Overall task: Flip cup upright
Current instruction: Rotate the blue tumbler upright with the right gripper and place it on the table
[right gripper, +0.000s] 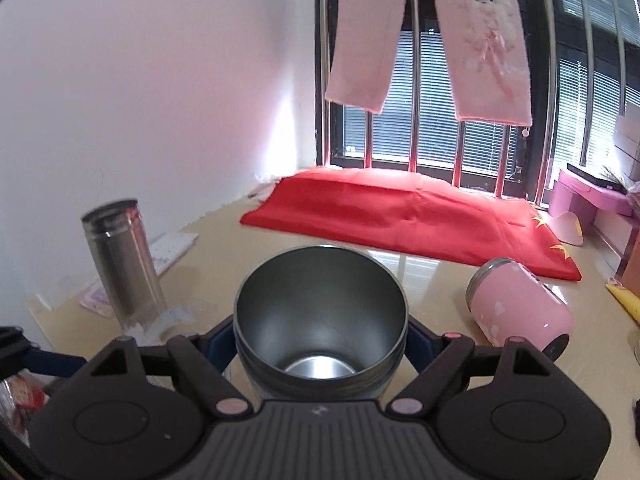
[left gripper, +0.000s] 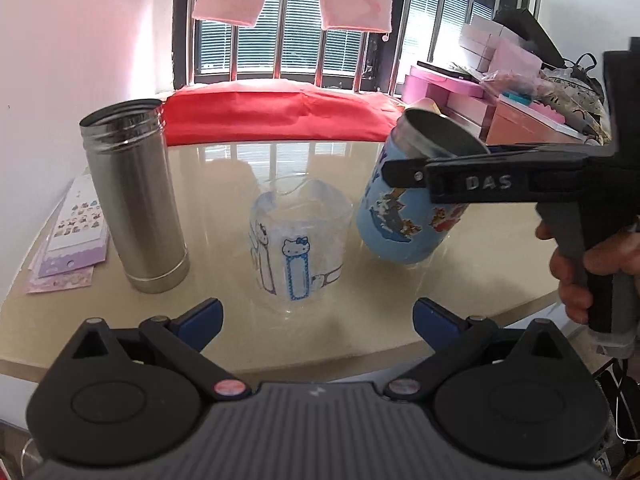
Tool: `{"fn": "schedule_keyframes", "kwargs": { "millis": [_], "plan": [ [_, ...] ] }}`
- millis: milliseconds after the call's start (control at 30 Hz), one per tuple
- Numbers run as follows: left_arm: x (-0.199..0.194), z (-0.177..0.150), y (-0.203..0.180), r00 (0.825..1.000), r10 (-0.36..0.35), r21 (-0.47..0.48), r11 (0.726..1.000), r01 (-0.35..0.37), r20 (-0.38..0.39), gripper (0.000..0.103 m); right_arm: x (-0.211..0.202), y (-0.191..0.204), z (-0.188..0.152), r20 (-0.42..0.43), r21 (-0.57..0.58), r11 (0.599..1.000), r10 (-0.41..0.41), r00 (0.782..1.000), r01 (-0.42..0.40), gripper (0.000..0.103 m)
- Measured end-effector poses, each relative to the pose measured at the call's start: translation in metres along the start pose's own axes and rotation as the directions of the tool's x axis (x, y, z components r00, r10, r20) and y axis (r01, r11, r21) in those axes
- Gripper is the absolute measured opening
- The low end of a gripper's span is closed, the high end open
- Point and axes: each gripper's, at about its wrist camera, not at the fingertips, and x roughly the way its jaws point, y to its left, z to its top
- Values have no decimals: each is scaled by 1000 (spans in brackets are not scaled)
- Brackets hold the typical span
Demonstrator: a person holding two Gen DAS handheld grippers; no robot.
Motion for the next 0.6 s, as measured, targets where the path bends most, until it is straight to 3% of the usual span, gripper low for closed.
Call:
{"fn": "schedule_keyframes", "kwargs": {
  "millis": [100,367,400,467,600],
  "plan": [
    [1,0,1,1000,0,-1,1000,0,0,103,10,0,-7,-38,1,1000,-20,999,20,83],
    [-2,0,1,1000,2,-6,1000,-2,14,103,15,3,-15,0,-4,999,-32,1000,32,84],
    [-3,1,0,1000,7,-5,1000,-7,16,103,14,1,-16,6,4,1000,-28,1000,28,92],
    [-7,1,-4,1000,16,-4,1000,-16,24,103,6,-2,-17,37,30,999,-21,999,20,103],
    [-24,-4,-11,997,33,1,999,-33,66,103,-33,-4,-26,170,35,999,-20,985,15,103]
  ]
}}
